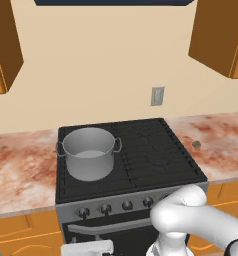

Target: Turn on the burner for the pot on the stove. Wait thirty seconds for the pot to heat up. Then add the garlic to the pot.

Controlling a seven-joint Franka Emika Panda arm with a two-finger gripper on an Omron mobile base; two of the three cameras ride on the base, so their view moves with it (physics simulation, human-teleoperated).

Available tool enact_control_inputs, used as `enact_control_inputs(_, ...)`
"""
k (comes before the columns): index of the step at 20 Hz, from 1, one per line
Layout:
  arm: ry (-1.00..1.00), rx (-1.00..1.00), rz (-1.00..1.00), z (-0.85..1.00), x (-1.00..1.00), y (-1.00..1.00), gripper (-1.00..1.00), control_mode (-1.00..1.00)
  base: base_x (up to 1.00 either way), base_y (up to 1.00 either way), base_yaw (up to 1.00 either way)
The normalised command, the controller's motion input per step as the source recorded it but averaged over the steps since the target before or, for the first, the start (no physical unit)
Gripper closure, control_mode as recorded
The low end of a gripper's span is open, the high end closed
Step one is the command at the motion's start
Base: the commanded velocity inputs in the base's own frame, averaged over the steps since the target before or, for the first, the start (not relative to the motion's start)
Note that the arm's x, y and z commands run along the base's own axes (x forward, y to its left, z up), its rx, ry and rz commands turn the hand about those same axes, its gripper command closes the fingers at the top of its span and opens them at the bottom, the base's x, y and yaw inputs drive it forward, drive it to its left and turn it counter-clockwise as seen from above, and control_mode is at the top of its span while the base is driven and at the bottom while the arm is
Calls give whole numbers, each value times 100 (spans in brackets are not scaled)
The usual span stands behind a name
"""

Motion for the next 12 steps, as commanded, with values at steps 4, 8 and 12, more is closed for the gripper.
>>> enact_control_inputs(4,1,0,0,0,0,0,-100,-100,0,0,0)
enact_control_inputs(8,0,0,1,0,17,-6,-100,-100,0,0,0)
enact_control_inputs(12,1,0,1,0,38,-12,-100,-100,0,0,0)
